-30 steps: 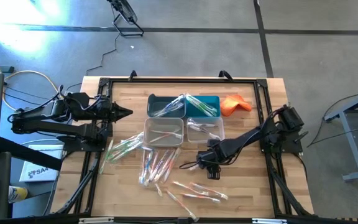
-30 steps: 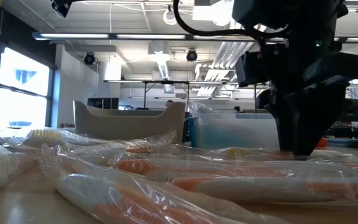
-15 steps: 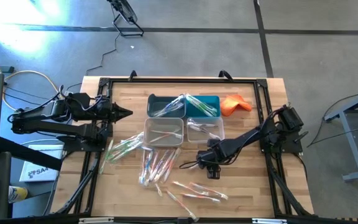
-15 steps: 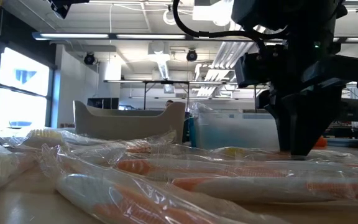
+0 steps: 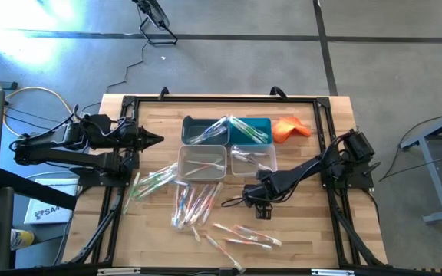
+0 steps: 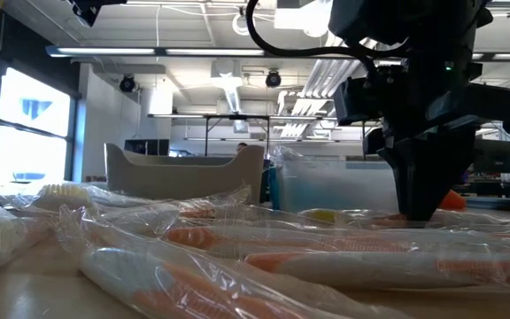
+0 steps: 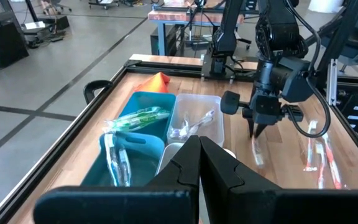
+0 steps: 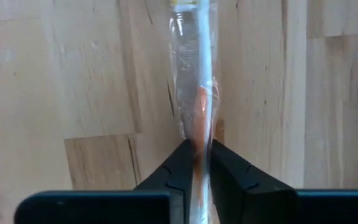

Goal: Pick & Place Toothbrushes
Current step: Put the orange toothbrush into the gray bin

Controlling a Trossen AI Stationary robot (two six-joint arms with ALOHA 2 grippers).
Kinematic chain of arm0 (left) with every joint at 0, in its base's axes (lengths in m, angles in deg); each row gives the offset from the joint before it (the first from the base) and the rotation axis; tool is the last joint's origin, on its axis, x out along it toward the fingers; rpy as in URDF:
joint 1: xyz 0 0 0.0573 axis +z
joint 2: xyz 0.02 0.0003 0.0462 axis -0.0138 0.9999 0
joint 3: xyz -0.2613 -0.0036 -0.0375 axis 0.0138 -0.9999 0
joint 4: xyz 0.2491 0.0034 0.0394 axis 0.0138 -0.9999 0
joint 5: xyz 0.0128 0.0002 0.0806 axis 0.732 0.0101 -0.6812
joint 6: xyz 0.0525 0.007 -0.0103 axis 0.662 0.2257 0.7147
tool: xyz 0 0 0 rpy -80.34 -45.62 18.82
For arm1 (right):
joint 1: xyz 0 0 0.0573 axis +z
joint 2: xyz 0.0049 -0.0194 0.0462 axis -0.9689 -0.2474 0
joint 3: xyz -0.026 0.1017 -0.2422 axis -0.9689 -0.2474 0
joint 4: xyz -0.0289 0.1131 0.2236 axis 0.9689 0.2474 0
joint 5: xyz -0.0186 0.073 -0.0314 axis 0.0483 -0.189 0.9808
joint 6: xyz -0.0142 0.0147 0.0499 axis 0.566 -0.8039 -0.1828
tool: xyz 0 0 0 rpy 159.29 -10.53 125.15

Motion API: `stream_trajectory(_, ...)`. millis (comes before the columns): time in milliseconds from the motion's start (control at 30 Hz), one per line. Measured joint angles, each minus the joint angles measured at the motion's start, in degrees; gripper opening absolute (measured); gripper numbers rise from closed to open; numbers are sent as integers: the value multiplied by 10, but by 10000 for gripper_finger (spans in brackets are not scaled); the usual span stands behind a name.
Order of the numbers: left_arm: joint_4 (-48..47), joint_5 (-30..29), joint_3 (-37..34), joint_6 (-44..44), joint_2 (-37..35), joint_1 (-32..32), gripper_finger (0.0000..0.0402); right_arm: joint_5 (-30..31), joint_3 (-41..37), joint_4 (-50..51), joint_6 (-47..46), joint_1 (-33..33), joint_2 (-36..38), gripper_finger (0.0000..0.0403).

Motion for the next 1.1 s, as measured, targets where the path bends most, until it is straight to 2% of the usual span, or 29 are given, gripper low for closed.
stream_trajectory(233,0,0,0,0,0,0,0,-2,0,-1,0,0,0,16)
stream_trajectory(600,0,0,0,0,0,0,0,-10,-2,-5,0,1,15,12)
stream_trajectory(900,2,0,0,-2,0,0,0,-6,-2,-14,-2,-3,84,11)
stream_trajectory(1100,8,0,0,-28,0,0,0,40,-2,-51,-5,-20,149,11)
